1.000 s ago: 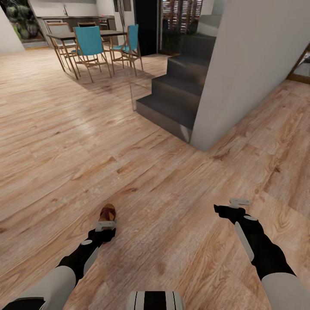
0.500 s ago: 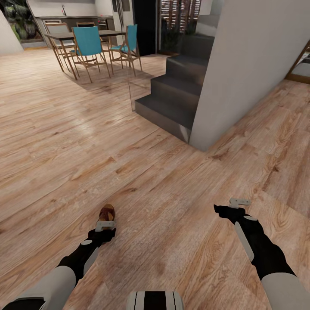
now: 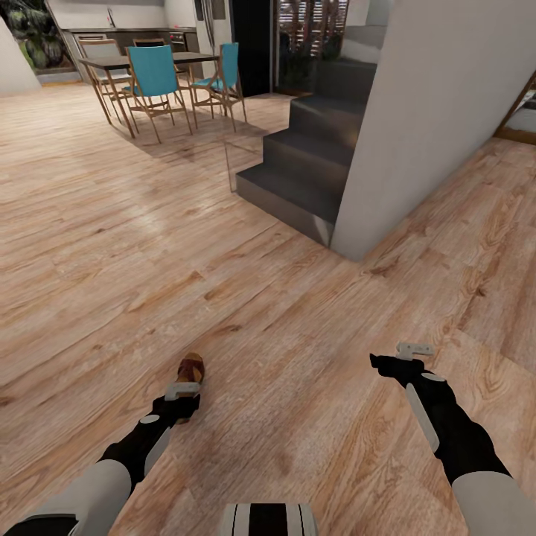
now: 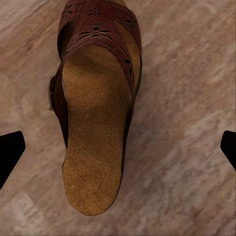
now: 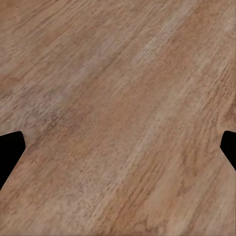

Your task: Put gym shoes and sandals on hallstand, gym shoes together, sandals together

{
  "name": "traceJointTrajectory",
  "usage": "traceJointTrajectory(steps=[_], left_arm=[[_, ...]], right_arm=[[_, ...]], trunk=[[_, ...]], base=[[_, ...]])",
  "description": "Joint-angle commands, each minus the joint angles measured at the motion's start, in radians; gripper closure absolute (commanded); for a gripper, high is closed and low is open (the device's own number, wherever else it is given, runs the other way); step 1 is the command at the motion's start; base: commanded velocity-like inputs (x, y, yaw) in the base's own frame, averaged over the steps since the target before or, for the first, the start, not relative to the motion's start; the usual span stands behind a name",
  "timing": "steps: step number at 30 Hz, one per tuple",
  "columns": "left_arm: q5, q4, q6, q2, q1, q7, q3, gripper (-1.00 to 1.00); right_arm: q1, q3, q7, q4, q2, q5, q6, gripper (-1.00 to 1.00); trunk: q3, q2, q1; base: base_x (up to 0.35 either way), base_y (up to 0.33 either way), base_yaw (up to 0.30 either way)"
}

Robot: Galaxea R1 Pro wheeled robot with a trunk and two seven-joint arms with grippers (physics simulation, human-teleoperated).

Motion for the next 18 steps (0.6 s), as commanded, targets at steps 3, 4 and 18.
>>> traceJointTrajectory(steps=[3,4,18], left_arm=[[0.000,0.001,-0.002,0.000,0.000,0.001,0.002,-1.00],[0.000,0.000,-0.002,0.000,0.000,0.001,0.002,-1.00],[0.000,0.000,-0.002,0.000,0.000,0.001,0.002,-1.00]], right_arm=[[0.000,0.001,-0.005,-0.001,0.000,-0.010,0.005,-1.00],[0.000,0.001,-0.005,-0.001,0.000,-0.010,0.004,-1.00],[0.000,0.001,-0.004,-0.002,0.000,-0.010,0.005,-1.00]], trunk=[[-0.001,0.000,0.000],[-0.001,0.000,0.000],[-0.001,0.000,0.000]], base=[[0.000,0.035,0.000],[0.000,0.022,0.000],[0.000,0.006,0.000]])
